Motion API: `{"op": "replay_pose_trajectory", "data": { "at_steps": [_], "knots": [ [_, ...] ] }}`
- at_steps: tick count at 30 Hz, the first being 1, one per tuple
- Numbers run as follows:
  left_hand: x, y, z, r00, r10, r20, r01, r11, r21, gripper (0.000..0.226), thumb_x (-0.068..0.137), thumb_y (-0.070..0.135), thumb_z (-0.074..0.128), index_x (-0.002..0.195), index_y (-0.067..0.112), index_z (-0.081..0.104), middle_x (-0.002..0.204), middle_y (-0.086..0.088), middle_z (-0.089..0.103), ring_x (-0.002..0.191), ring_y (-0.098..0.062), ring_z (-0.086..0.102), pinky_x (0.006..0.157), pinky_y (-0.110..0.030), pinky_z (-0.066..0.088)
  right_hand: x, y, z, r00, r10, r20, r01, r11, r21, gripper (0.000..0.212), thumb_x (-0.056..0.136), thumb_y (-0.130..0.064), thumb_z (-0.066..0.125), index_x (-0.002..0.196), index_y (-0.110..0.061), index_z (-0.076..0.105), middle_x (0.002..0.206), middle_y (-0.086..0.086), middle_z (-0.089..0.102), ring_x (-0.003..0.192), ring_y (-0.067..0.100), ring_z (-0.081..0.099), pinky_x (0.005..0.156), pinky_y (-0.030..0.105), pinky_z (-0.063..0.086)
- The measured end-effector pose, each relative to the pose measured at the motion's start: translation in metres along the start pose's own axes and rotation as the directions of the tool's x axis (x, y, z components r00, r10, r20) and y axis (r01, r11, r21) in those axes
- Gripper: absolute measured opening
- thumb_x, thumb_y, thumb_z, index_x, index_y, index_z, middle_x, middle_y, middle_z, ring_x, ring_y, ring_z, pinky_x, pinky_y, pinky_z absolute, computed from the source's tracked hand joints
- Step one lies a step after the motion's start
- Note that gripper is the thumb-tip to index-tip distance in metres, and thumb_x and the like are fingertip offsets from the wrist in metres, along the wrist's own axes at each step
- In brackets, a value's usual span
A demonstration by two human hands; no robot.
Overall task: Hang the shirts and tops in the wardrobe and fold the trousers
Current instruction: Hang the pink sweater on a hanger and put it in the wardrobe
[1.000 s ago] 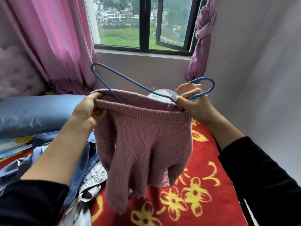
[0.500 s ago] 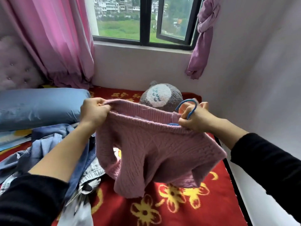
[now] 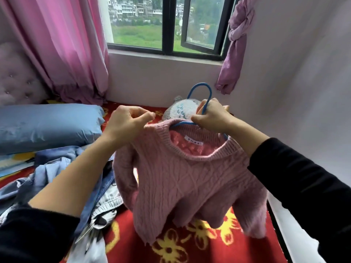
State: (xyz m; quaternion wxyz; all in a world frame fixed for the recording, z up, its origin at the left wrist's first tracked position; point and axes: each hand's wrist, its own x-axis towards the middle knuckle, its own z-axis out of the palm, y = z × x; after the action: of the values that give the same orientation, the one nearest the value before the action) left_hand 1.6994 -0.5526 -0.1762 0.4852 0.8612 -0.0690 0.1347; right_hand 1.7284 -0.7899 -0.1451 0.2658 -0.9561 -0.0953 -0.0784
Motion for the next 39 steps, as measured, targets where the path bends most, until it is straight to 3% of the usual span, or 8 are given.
{"op": "replay_pose_trajectory", "data": {
  "at_steps": [5, 12, 18, 21, 25, 28, 33, 39],
  "knots": [
    [-0.002, -0.032, -0.006, 0.971, 0.133, 0.198, -0.202, 0.899, 0.387, 0.065, 0.070, 0.069, 0.040, 0.114, 0.028, 0.065, 0.104, -0.001, 0.064, 0.101, -0.022, 0.058, 0.094, -0.041, 0.044, -0.010, -0.017, -0.010, 0.998, -0.042, 0.039, 0.041, 0.999, 0.031, 0.040, 0.084, -0.029, 0.065, 0.049, -0.013, 0.054, 0.061, -0.007, 0.051, 0.086, 0.016, 0.045, 0.102, 0.046, 0.033],
    [-0.010, -0.026, -0.027, 0.929, 0.369, 0.002, -0.362, 0.911, 0.196, 0.027, 0.091, 0.032, 0.051, 0.107, 0.020, 0.070, 0.094, 0.014, 0.065, 0.089, 0.010, 0.056, 0.082, -0.009, 0.040, -0.013, -0.037, -0.045, 0.991, -0.091, 0.096, 0.077, 0.987, 0.143, 0.053, 0.073, -0.059, 0.070, 0.055, -0.009, 0.065, 0.084, -0.003, 0.056, 0.075, 0.010, 0.052, 0.081, 0.047, 0.049],
    [-0.061, -0.011, -0.084, 0.894, 0.365, -0.261, -0.291, 0.914, 0.283, 0.028, 0.094, 0.035, 0.049, 0.099, 0.020, 0.072, 0.083, 0.043, 0.060, 0.085, 0.003, 0.059, 0.077, -0.007, 0.039, -0.042, -0.089, -0.058, 0.940, -0.303, 0.154, 0.281, 0.948, 0.149, 0.056, 0.083, -0.051, 0.063, 0.085, 0.005, 0.070, 0.100, 0.023, 0.057, 0.082, 0.022, 0.052, 0.085, 0.049, 0.047],
    [-0.092, 0.001, -0.112, 0.862, 0.334, -0.380, -0.225, 0.926, 0.303, 0.028, 0.094, 0.040, 0.047, 0.097, 0.023, 0.069, 0.078, 0.029, 0.064, 0.080, 0.003, 0.056, 0.071, -0.009, 0.039, -0.056, -0.122, -0.063, 0.907, -0.393, 0.149, 0.365, 0.912, 0.187, 0.056, 0.086, -0.048, 0.062, 0.092, 0.007, 0.068, 0.103, 0.031, 0.061, 0.081, 0.034, 0.056, 0.079, 0.047, 0.048],
    [-0.148, 0.023, -0.154, 0.810, 0.316, -0.494, -0.136, 0.921, 0.365, 0.023, 0.093, 0.043, 0.044, 0.093, 0.033, 0.065, 0.081, 0.019, 0.064, 0.080, 0.002, 0.056, 0.071, -0.019, 0.040, -0.079, -0.171, -0.065, 0.827, -0.524, 0.204, 0.465, 0.841, 0.275, 0.043, 0.085, -0.044, 0.066, 0.081, -0.001, 0.066, 0.075, 0.012, 0.060, 0.070, 0.025, 0.054, 0.069, 0.043, 0.046],
    [-0.196, 0.029, -0.185, 0.812, 0.273, -0.515, -0.032, 0.903, 0.429, 0.020, 0.092, 0.044, 0.044, 0.095, 0.036, 0.062, 0.086, 0.006, 0.069, 0.082, -0.009, 0.060, 0.074, -0.028, 0.043, -0.095, -0.209, -0.056, 0.772, -0.592, 0.231, 0.509, 0.794, 0.331, 0.041, 0.084, -0.039, 0.069, 0.086, 0.002, 0.068, 0.082, 0.016, 0.070, 0.074, 0.025, 0.061, 0.073, 0.046, 0.054],
    [-0.284, 0.028, -0.236, 0.830, 0.172, -0.530, 0.140, 0.856, 0.498, 0.033, 0.087, 0.061, 0.037, 0.100, 0.038, 0.057, 0.085, 0.013, 0.065, 0.082, -0.009, 0.061, 0.074, -0.030, 0.046, -0.138, -0.282, -0.030, 0.652, -0.701, 0.288, 0.596, 0.710, 0.375, 0.042, 0.081, -0.040, 0.072, 0.080, 0.002, 0.068, 0.063, 0.006, 0.063, 0.052, 0.010, 0.053, 0.042, 0.013, 0.039],
    [-0.391, 0.017, -0.310, 0.791, 0.058, -0.609, 0.316, 0.814, 0.488, 0.033, 0.089, 0.062, 0.040, 0.104, 0.040, 0.060, 0.098, 0.015, 0.068, 0.093, -0.004, 0.062, 0.080, -0.028, 0.047, -0.197, -0.386, 0.013, 0.500, -0.795, 0.343, 0.673, 0.606, 0.425, 0.054, 0.078, -0.041, 0.075, 0.091, 0.011, 0.065, 0.068, 0.008, 0.048, 0.057, 0.016, 0.041, 0.050, 0.026, 0.034]
  ]
}}
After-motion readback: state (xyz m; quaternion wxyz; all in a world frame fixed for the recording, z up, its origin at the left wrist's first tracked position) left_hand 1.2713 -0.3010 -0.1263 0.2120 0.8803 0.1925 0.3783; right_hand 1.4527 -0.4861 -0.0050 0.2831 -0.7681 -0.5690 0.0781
